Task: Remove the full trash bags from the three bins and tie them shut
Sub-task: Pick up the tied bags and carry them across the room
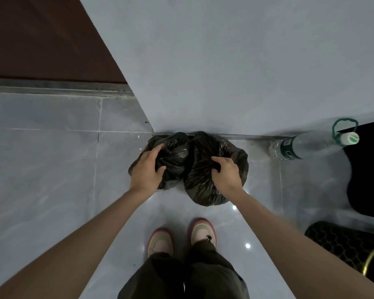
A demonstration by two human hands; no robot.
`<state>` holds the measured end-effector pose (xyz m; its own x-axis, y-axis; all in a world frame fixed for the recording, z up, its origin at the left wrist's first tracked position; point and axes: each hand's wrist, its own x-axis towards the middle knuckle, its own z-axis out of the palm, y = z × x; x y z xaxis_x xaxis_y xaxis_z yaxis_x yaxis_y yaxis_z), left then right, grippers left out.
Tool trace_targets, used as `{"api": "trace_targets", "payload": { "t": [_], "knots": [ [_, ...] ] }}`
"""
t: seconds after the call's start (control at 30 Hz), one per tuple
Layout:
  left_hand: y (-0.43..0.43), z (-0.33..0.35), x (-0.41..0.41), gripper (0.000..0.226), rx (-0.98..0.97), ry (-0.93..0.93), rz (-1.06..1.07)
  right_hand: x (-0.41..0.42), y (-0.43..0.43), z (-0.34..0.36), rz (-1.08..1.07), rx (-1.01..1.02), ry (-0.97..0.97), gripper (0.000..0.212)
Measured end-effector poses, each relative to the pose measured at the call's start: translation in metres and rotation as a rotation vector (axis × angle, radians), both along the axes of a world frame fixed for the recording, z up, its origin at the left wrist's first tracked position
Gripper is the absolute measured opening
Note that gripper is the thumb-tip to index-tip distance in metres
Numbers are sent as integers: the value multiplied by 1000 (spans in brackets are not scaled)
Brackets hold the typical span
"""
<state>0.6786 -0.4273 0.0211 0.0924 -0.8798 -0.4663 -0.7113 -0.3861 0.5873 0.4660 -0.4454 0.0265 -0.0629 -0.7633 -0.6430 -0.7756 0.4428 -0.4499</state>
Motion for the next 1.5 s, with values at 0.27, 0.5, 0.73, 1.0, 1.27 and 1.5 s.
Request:
{"api": "trace_targets", "payload": {
  "t": [0.27,0.5,0.73,1.0,1.27,1.5],
  "knots": [
    [11,122,1,57,22,104,58,8,12,123,-38,-24,-122,40],
    [20,265,2,48,-11,166,101,9,34,267,13,-34,-220,38],
    [51,392,-16,42,-52,191,83,-3,58,389,114,-63,-280,37],
    [83,513,-24,39,-153,198,104,-19,88,486,133,-200,-341,35],
    [113,574,-25,39,-239,212,-3,-37,134,549,35,-357,-414,33],
    [178,594,-36,37,-303,236,-163,-40,224,576,-136,-481,-375,34]
  ]
}}
